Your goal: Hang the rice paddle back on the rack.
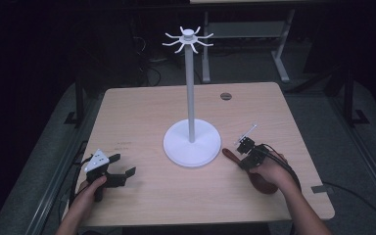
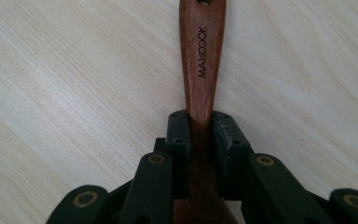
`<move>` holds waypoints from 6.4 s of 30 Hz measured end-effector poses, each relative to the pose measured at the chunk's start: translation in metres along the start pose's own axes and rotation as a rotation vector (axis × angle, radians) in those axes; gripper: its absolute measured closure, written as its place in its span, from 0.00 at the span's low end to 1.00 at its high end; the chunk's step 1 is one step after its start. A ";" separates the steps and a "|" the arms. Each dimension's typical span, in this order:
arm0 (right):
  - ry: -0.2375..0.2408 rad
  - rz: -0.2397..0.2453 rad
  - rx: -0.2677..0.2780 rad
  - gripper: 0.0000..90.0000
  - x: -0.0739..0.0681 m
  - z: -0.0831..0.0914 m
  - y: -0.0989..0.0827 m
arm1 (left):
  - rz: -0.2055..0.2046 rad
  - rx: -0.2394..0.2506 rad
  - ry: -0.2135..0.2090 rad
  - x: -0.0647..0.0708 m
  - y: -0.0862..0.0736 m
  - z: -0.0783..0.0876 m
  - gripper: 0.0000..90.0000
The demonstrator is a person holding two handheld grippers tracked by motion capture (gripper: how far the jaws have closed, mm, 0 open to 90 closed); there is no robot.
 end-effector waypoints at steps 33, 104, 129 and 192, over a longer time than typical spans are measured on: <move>0.050 -0.183 0.402 0.86 0.030 0.041 0.009 | 0.001 0.000 -0.001 0.000 0.000 0.000 0.14; 0.103 -0.196 0.937 0.86 0.044 0.153 0.069 | 0.012 0.022 0.000 0.000 0.001 0.000 0.14; 0.174 -0.121 1.003 0.86 0.035 0.207 0.119 | 0.010 0.011 -0.003 0.001 0.001 0.000 0.14; 0.199 -0.013 1.029 0.86 0.020 0.249 0.195 | 0.002 0.008 -0.006 0.001 0.000 0.001 0.14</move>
Point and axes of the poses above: each handheld gripper's, and its own axes: z roughly backward along the jaws, y roughly out of its top, x roughly to its right, the point moved 9 cm from there along -z, roughly forward along the jaws, and after that the axes turned 12 degrees about -y, right-handed, at the moved point
